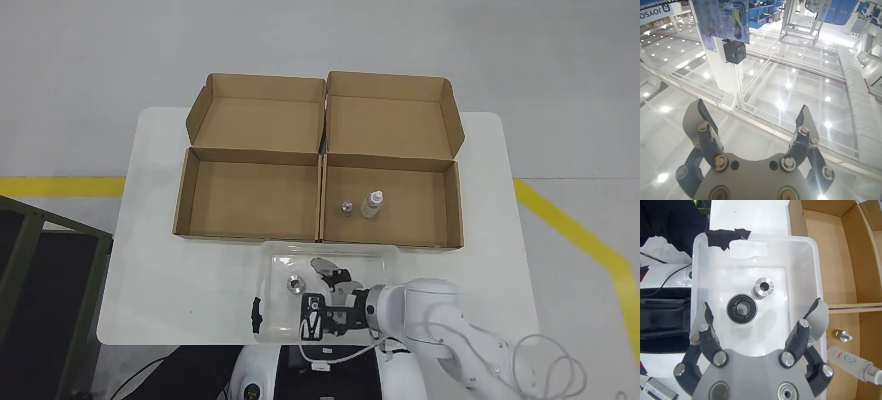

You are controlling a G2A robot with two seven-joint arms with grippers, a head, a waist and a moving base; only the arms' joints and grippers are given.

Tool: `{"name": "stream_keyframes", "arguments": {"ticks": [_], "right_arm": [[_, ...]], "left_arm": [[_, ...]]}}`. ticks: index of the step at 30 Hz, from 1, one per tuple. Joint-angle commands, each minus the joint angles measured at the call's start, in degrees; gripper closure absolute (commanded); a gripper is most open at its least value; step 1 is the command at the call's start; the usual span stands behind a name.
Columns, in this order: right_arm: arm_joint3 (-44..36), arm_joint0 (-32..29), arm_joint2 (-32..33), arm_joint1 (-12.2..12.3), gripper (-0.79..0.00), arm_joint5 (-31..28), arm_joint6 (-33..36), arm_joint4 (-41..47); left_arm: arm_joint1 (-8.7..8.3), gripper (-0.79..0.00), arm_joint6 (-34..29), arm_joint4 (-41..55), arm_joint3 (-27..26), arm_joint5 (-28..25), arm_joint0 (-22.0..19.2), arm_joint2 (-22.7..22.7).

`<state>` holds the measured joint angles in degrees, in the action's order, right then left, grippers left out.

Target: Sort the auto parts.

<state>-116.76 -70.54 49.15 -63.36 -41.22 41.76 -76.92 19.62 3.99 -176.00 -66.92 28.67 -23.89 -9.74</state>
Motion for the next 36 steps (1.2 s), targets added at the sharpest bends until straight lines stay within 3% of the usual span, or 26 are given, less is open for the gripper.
{"name": "stream_keyframes", "arguments": {"ticks": [1, 8, 18, 27, 31, 34, 36], "right_arm": [[0.4, 0.3, 0.0, 0.0, -0.767, -0.1, 0.6, 0.3], [2.0, 1.2, 0.0, 0.0, -0.696, 0.1, 2.1, 1.6], [3.6, 2.8, -2.5, -0.4, -0.680, -0.5, 6.5, 3.9], [8.1, 4.7, -4.6, -1.2, -0.548, 0.7, 4.7, 6.4], [9.9, 5.5, -5.6, -1.5, -0.526, 0.6, 4.2, 7.1], [10.7, 5.9, -6.0, -1.6, -0.468, 0.5, 4.0, 7.5], [10.8, 5.9, -6.0, -1.6, -0.348, 0.5, 3.6, 8.1]], "left_arm": [[0.00, -0.785, 0.0, 0.0, 0.0, 0.0, 0.0, 0.0], [0.00, -0.785, 0.0, 0.0, 0.0, 0.0, 0.0, 0.0], [0.00, -0.785, 0.0, 0.0, 0.0, 0.0, 0.0, 0.0], [0.00, -0.785, 0.0, 0.0, 0.0, 0.0, 0.0, 0.0], [0.00, -0.785, 0.0, 0.0, 0.0, 0.0, 0.0, 0.0], [0.00, -0.785, 0.0, 0.0, 0.0, 0.0, 0.0, 0.0], [0.00, -0.785, 0.0, 0.0, 0.0, 0.0, 0.0, 0.0]]}}
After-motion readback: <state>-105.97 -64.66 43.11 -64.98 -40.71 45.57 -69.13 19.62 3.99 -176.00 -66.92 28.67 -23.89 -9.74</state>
